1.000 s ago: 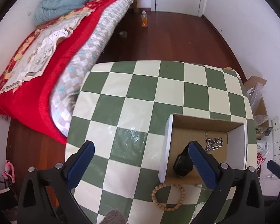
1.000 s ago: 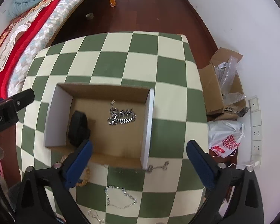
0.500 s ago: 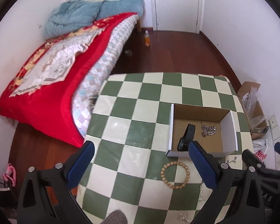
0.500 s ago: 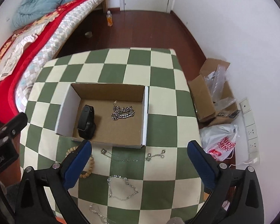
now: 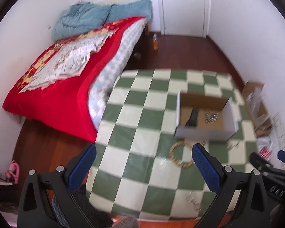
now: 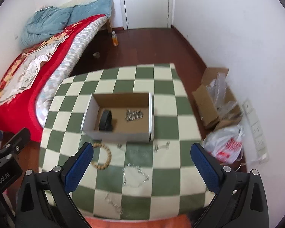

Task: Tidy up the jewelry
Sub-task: 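Grasp the wooden bead bracelet with the left tool while the right tool grasps the silver link bracelet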

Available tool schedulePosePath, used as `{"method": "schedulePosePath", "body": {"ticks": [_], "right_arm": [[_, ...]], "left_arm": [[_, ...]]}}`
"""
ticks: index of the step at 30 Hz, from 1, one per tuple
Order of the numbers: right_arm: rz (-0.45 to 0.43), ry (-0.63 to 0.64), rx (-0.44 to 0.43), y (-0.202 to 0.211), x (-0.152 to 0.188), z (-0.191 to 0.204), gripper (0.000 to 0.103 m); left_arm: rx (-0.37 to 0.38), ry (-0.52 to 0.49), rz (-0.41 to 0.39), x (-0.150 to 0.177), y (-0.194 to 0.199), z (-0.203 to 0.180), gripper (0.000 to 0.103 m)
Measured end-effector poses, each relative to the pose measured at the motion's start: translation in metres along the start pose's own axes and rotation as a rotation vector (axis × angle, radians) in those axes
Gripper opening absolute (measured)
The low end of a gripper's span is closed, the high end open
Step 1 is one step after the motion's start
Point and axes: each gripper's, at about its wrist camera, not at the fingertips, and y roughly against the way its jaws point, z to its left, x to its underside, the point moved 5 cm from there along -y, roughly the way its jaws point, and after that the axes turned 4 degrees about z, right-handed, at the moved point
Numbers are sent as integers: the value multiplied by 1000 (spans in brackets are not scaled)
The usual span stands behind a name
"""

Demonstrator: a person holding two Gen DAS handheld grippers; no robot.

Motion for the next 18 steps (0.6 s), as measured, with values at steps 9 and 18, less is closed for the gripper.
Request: {"method": "schedulePosePath", "body": {"ticks": [9, 18], "right_arm": [[277, -102, -2, -104, 65, -41, 68], [374, -60, 54, -175, 85, -35, 61]], "left_arm": [[-61, 23, 267, 45, -106, 5, 102], [-23, 21, 370, 43, -156, -14, 102]]}}
